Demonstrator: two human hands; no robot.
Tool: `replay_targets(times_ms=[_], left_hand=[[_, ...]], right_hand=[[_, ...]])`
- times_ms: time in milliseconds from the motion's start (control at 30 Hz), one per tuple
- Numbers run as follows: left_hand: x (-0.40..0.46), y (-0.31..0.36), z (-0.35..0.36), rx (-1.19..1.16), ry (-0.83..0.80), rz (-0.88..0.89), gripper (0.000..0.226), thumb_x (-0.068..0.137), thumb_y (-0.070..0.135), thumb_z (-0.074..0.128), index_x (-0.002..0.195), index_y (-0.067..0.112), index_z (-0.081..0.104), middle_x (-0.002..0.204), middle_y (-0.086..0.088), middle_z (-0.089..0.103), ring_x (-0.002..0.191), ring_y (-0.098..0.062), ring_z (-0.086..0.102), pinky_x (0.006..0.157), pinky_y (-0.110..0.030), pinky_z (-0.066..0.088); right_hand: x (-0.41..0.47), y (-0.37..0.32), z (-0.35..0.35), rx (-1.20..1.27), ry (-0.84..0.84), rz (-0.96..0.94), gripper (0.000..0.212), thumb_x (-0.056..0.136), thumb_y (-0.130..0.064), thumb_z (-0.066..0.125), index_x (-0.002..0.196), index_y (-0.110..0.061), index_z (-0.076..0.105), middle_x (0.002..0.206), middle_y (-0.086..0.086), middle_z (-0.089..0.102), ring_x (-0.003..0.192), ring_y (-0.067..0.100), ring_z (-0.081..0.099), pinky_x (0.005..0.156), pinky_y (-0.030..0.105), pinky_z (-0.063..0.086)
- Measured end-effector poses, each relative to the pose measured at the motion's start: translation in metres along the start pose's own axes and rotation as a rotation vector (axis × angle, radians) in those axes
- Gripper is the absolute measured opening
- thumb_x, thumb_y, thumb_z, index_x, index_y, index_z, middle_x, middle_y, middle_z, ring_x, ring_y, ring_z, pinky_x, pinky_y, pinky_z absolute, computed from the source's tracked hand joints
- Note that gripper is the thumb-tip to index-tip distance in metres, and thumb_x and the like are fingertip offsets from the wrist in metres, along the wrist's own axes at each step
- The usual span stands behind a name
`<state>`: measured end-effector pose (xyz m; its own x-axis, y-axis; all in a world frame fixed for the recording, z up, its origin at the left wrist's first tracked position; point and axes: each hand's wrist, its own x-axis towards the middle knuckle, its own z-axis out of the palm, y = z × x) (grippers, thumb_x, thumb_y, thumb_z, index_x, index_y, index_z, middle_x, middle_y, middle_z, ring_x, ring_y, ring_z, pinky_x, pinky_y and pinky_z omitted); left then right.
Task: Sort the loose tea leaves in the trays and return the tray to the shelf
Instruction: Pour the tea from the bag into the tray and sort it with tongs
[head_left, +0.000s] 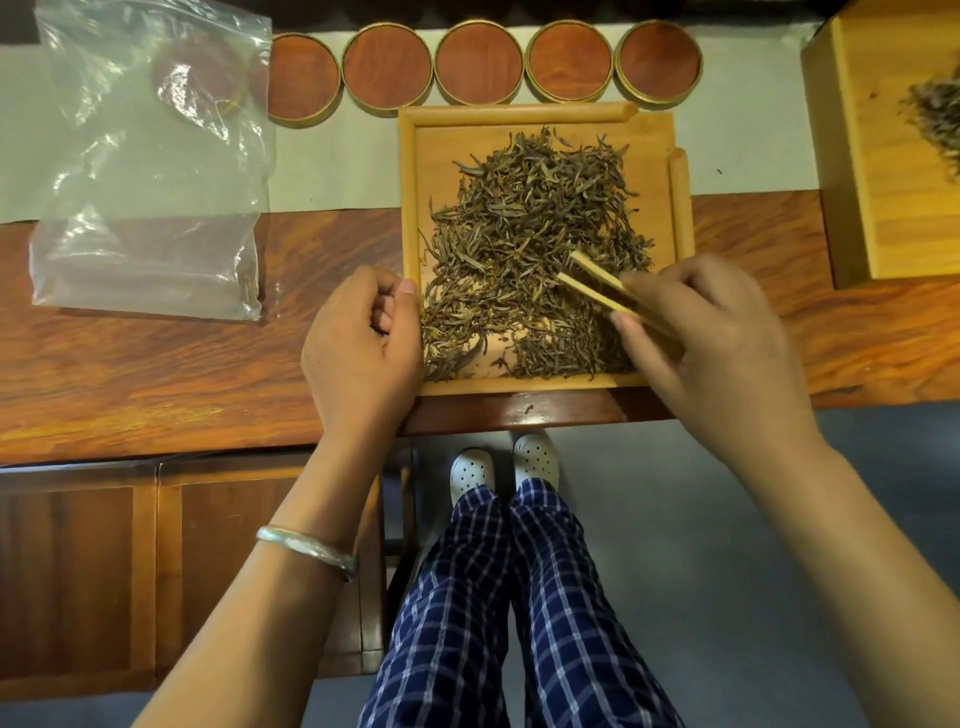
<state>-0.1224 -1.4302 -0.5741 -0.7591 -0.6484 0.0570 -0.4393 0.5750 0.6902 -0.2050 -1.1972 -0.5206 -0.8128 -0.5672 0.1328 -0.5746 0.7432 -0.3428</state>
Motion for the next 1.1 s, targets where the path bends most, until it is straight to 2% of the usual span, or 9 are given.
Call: replay_targets(times_ms=[67,167,333,600,733,867,933,1033,1100], left_hand=[[-0.001,-0.001,0.000,-0.003,0.006,-0.002,0.019,0.092,0.034,0.051,0.078,0.021,0.056,0.068,0.009,0.053,0.063,-0.008,0.048,0.055,-0.019,0.027],[-0.002,0.000,0.000,-0.016,0.007,0.006,0.020,0.092,0.033,0.052,0.079,0.019,0.058,0.069,0.008,0.054,0.064,-0.012,0.049,0.059,-0.023,0.027],[-0.002,0.000,0.001,-0.001,0.011,0.013,0.020,0.092,0.031,0.052,0.080,0.017,0.059,0.069,0.005,0.055,0.065,-0.012,0.049,0.060,-0.023,0.027],[-0.003,0.002,0.001,-0.028,0.011,0.029,0.016,0.092,0.028,0.053,0.078,0.022,0.057,0.069,0.005,0.056,0.064,-0.008,0.047,0.059,-0.021,0.026],[-0.003,0.000,0.000,-0.020,0.002,0.029,0.015,0.092,0.029,0.052,0.078,0.025,0.055,0.068,0.007,0.055,0.064,-0.007,0.046,0.056,-0.021,0.024],[-0.003,0.001,0.001,-0.021,-0.004,0.021,0.015,0.092,0.029,0.053,0.078,0.025,0.055,0.069,0.007,0.054,0.063,-0.008,0.045,0.056,-0.023,0.024],[-0.002,0.001,0.001,-0.020,-0.006,0.017,0.015,0.092,0.029,0.053,0.078,0.024,0.055,0.069,0.008,0.054,0.063,-0.008,0.045,0.054,-0.020,0.025],[-0.003,0.002,0.002,-0.022,-0.017,0.007,0.015,0.092,0.030,0.052,0.078,0.025,0.054,0.065,0.009,0.051,0.063,-0.007,0.045,0.056,-0.008,0.030],[-0.002,0.002,0.001,-0.018,-0.029,0.000,0.015,0.092,0.032,0.050,0.077,0.028,0.053,0.064,0.011,0.050,0.064,-0.007,0.045,0.056,-0.008,0.029]], right_hand=[[-0.004,0.001,0.002,0.003,-0.028,-0.006,0.027,0.093,-0.021,0.061,0.113,-0.004,0.066,0.095,0.014,0.059,0.090,0.030,0.056,0.063,0.036,0.048],[-0.016,0.011,-0.003,-0.042,-0.026,0.011,0.026,0.092,-0.020,0.062,0.112,-0.004,0.067,0.095,0.014,0.059,0.090,0.032,0.056,0.064,0.037,0.049],[-0.001,0.008,-0.007,-0.037,0.025,0.029,0.028,0.093,-0.023,0.060,0.112,-0.004,0.065,0.093,0.013,0.057,0.088,0.029,0.054,0.065,0.028,0.036],[0.001,0.001,0.003,-0.044,-0.003,0.055,0.025,0.094,-0.022,0.058,0.111,-0.005,0.065,0.094,0.013,0.057,0.089,0.028,0.055,0.063,0.033,0.047],[-0.020,0.011,-0.004,-0.037,0.026,0.062,0.026,0.091,-0.019,0.062,0.111,-0.004,0.066,0.091,0.012,0.056,0.084,0.027,0.053,0.065,0.026,0.035],[-0.012,0.017,-0.007,-0.046,0.076,0.130,0.026,0.092,-0.019,0.062,0.112,-0.003,0.065,0.089,0.014,0.054,0.084,0.031,0.053,0.067,0.027,0.033],[-0.006,0.017,-0.005,-0.052,0.057,0.142,0.025,0.092,-0.019,0.062,0.111,-0.004,0.065,0.088,0.014,0.053,0.084,0.032,0.052,0.066,0.028,0.035],[-0.014,0.019,-0.003,-0.062,0.032,0.130,0.025,0.092,-0.019,0.061,0.111,-0.003,0.065,0.086,0.013,0.052,0.082,0.032,0.052,0.063,0.032,0.038],[-0.026,0.021,-0.006,-0.052,0.030,0.141,0.028,0.092,-0.020,0.060,0.113,-0.003,0.065,0.086,0.013,0.052,0.082,0.031,0.052,0.063,0.035,0.040]])
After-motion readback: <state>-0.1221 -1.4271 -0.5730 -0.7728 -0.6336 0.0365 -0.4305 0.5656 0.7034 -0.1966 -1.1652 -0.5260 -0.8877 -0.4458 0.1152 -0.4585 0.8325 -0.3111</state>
